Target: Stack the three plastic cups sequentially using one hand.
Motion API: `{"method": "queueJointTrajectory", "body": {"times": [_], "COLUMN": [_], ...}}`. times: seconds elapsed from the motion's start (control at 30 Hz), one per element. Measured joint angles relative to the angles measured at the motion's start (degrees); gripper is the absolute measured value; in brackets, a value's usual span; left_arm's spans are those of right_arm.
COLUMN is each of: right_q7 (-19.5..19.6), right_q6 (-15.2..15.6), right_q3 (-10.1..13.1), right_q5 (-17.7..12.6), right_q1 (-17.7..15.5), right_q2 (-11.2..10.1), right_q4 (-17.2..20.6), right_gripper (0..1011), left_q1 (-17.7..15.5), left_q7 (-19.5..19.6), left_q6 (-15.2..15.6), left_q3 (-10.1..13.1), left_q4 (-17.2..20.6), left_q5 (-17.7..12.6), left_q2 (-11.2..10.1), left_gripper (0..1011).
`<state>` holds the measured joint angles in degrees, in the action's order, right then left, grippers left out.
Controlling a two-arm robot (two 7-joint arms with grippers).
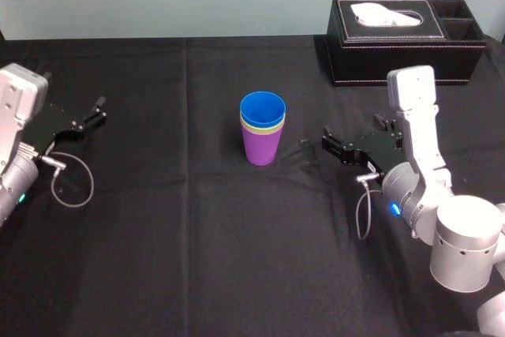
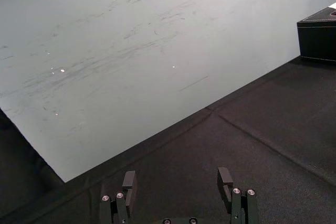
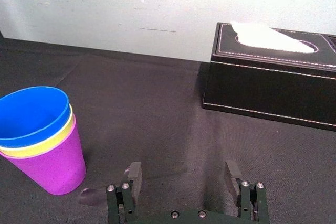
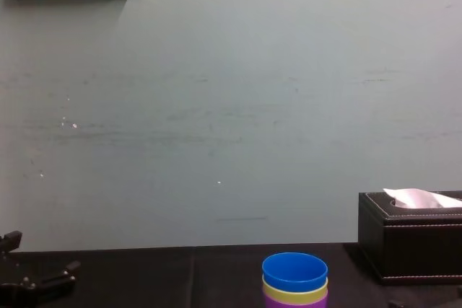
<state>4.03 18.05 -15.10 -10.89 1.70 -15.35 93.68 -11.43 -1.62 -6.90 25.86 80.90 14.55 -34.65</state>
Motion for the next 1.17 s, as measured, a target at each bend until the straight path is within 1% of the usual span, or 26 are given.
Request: {"method": "queueJointTrajectory", "body": {"times": [1.17], "right_q7": [0.0], "right_q6": [0.0], "right_q3": [0.0], "right_q5": [0.0], "right_q1": [0.0], "right_q2": [0.0], "right_q4": [0.0], "right_gripper": [1000], "left_q1": [0.0], "left_q7": [0.0], "left_q6": [0.0], "left_q3": [0.0], "left_q4": [0.0], "left_q5": [0.0], "left_q2": [0.0], "left_gripper": [1010]}}
